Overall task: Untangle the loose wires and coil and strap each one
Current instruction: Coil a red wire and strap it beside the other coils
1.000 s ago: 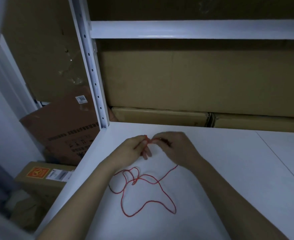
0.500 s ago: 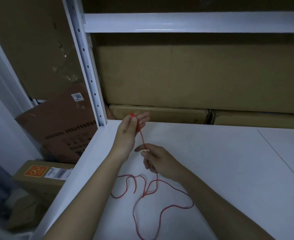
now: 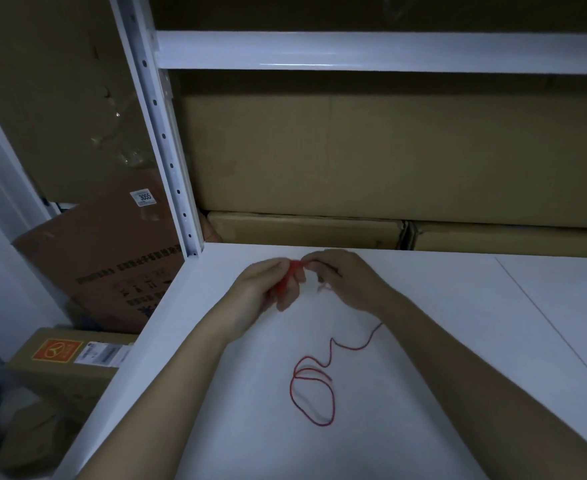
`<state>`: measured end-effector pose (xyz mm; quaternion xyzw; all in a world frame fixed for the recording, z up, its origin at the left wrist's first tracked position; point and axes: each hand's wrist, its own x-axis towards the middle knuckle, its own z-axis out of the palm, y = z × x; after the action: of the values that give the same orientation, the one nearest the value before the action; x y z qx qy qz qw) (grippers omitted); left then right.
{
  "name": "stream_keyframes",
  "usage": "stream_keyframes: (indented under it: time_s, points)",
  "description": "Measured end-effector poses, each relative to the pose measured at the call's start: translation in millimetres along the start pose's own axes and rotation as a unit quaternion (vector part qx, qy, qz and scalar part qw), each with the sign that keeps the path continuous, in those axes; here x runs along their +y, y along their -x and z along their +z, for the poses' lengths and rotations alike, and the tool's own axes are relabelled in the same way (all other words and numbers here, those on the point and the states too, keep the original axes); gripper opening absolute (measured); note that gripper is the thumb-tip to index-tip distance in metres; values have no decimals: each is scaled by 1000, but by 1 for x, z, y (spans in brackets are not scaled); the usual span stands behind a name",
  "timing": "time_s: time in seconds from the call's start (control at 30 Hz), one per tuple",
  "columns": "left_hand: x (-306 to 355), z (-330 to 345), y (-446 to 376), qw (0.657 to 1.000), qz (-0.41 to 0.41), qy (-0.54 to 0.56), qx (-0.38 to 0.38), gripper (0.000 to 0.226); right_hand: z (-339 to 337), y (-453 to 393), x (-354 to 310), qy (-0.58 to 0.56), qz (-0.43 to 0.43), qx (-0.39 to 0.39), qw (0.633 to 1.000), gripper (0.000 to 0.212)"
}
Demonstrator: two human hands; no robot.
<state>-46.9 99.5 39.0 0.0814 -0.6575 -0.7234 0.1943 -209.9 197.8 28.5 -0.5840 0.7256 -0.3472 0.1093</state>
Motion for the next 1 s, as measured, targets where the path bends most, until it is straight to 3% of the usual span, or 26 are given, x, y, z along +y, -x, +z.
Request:
stream_keyframes:
  time_s: [0.07,0.13,0.23,0.3,0.37,0.43,0.47,0.53,0.67,0.73,0.8,0.87,0.93,1.0]
  points:
    - [6,7,-4,990,60,119,40,34,19,10,-2,-37,31,-10,999,28]
    - [7,10,-13,984,115,114,77,35,39,26,-4,-54,27,-37,997,25]
    - [2,11,-23,981,143,-33,127,31,54,48,-7,-81,13,-64,995,22]
    - [-7,8,-22,964,136,-183,139,27,52,59,-13,-21,-12,-76,997,18]
    - [-17,2,-19,922,113,-357,97,29,39,64,-20,17,-31,-60,998,17]
    - [-23,0,-15,888,81,-450,45,32,17,62,-24,51,-45,-5,998,18]
    - [-24,1,-11,891,64,-448,25,32,5,59,-24,63,-49,25,997,18]
    - [-21,7,-4,929,23,-369,-17,34,-15,53,-20,74,-37,78,994,17]
    - [-3,22,12,986,-1,-145,-83,37,-23,46,-15,-80,9,164,983,16]
    - [6,33,15,997,26,-7,-66,35,-10,48,-16,-140,20,148,979,22]
    - [11,40,10,993,69,91,3,37,8,52,-17,-144,39,108,983,24]
    - [12,42,1,989,108,58,77,38,24,58,-17,-120,51,67,989,21]
    - [7,40,-7,982,121,-69,126,36,32,65,-18,-103,37,36,993,21]
    - [-2,35,-9,966,105,-196,128,33,33,72,-21,-81,12,22,996,18]
